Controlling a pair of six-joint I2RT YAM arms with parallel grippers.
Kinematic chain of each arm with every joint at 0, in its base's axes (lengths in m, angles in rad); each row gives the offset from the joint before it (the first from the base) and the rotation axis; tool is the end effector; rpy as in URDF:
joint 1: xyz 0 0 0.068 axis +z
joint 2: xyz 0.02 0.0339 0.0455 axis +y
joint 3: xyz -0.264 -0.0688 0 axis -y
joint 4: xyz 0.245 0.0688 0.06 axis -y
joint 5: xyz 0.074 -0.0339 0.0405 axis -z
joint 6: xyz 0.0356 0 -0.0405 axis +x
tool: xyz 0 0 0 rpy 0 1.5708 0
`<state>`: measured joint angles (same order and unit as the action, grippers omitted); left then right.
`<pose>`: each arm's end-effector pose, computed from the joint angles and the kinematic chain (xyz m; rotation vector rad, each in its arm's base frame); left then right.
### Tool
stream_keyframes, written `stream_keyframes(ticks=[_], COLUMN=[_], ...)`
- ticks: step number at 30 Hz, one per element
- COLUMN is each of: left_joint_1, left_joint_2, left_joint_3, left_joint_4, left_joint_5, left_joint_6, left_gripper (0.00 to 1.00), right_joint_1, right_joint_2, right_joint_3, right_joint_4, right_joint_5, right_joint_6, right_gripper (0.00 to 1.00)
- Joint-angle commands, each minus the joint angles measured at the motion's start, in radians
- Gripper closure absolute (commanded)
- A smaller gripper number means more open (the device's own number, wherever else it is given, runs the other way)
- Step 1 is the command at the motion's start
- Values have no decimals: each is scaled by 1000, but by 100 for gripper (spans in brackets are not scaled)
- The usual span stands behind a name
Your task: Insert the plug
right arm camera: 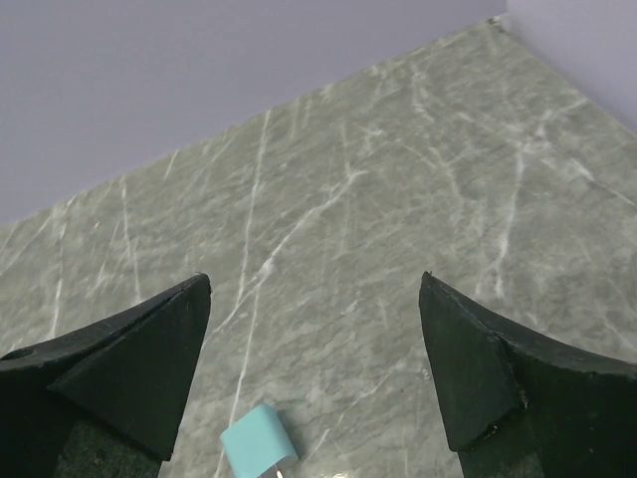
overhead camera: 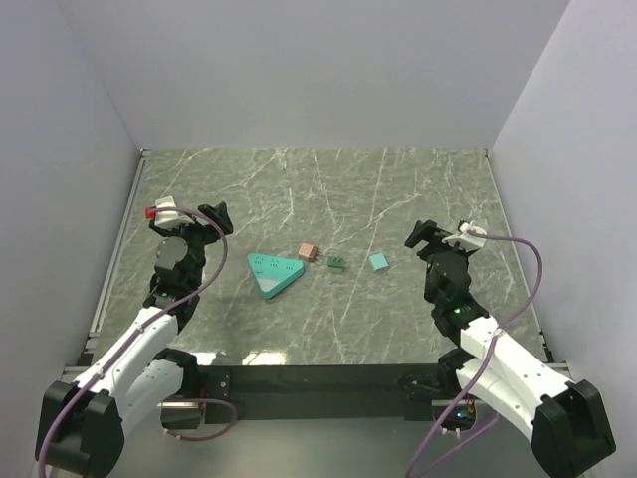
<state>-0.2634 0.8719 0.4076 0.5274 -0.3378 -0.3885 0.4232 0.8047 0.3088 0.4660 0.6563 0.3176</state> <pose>0.1995 -0.0416 0.2663 -0.3639 1.4729 -0.2680 0.1759 0.0554 0.2369 0.4197 1.5385 0.0514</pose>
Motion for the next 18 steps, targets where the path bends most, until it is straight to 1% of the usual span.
stream_keyframes(ticks=[1,3,4,7,8,10,11,14,15,18], left_joint_1=[-4,-3,-4,-2,-2,-2,-2,-2,0,0], left_joint_2=[13,29,35,58,62,61,52,35,33,30], left_joint_3=[46,51,62,76,76,68,59,46,43,40], left_joint_4=[8,8,0,-24,-30,-40,-35,-15,-12,-1], left_joint_5=[-15,-30,-30,-44,-59,-98,-96,-66,-50,-1], left_joint_6=[-19,-32,-33,-49,-53,-78,-81,-73,-66,-53], left_gripper=[1,1,1,1,0,1,1,1,1,1], right_joint_1=[8,11,9,25,29,49,60,106,118,158], right_joint_2=[27,40,56,99,114,175,227,313,368,471], right_joint_3=[47,53,62,84,95,134,151,225,243,306], right_joint_4=[60,65,69,83,82,65,45,4,-10,-65], right_joint_5=[-125,-177,-240,-364,-464,-555,-631,-695,-720,-745], right_joint_6=[-46,-72,-81,-135,-165,-196,-225,-267,-291,-308], right_gripper=[9,9,9,9,9,9,9,9,9,10])
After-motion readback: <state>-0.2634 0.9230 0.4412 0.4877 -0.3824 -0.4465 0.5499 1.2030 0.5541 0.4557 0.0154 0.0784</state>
